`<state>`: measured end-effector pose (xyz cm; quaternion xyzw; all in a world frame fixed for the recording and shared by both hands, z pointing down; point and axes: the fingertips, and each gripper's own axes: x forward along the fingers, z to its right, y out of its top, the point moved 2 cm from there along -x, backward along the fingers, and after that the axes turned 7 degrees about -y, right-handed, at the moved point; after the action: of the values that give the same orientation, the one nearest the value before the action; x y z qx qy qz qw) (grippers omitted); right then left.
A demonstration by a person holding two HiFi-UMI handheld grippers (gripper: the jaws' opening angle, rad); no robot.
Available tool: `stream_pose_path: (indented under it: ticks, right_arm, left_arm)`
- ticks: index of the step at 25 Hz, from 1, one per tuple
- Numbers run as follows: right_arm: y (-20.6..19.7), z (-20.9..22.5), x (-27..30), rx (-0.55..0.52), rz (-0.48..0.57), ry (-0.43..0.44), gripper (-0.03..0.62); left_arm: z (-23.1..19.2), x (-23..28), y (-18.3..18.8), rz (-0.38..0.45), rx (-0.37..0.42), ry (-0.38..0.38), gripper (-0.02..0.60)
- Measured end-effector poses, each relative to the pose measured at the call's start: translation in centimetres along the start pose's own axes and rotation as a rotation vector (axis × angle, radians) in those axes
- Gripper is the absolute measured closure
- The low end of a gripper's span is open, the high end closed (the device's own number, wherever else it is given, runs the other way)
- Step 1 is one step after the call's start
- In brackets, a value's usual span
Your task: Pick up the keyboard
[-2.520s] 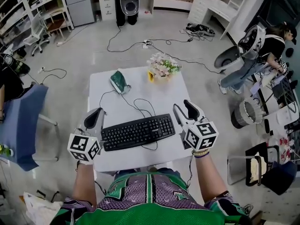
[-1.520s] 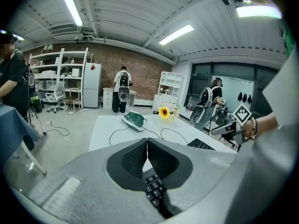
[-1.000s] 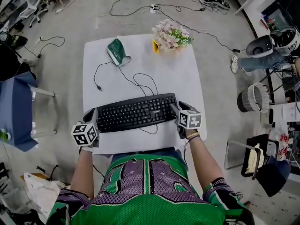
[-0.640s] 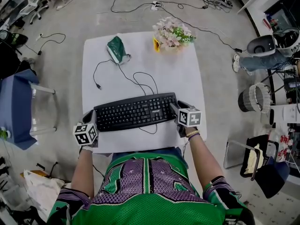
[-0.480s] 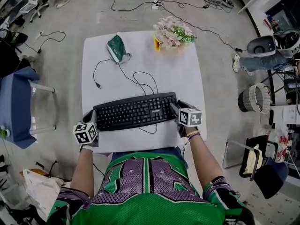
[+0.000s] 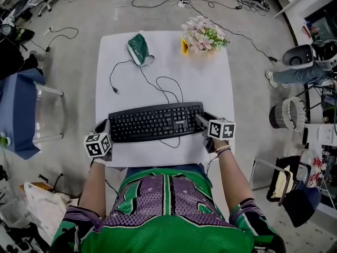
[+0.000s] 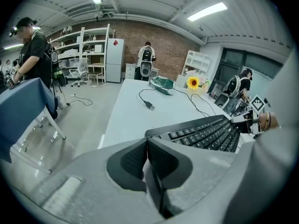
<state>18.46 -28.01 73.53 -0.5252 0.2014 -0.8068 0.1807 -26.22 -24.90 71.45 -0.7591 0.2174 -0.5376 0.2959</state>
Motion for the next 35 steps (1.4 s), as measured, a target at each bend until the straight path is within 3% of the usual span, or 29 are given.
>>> stream_pose_path:
  ticks: [9,14,20,29,35]
  right_arm:
    - [-0.4,0.1,0.1,0.015,-0.028,0.046,0.393]
    - [-0.3,0.4,-0.1,0.046,-0.029,0.087,0.393]
    - [0.2,0.2,-0.5,0.141,-0.046,0.222,0.396]
    - [0.2,0.1,-0.8,0.151,-0.117,0.363,0.399]
    - [0.3,0.2,-2.1,0.226,-0.152,0.518,0.418]
  left_arm:
    - [0.1,-1.1,-1.4,-0.042,0.013,-0.001,0.563]
    - [0.2,-0.8,-1.2,-0.042,-0.018,-0.015,0.563]
    - [0.2,-0.5,-1.1,-0.086,-0.017,-0.046,0.565]
    - [0.0,-0.3,-1.0,-0.091,-0.026,-0.041,0.565]
    - [-0.2,-0.1,-0.9,-0.105,-0.018,-0.038,0.565]
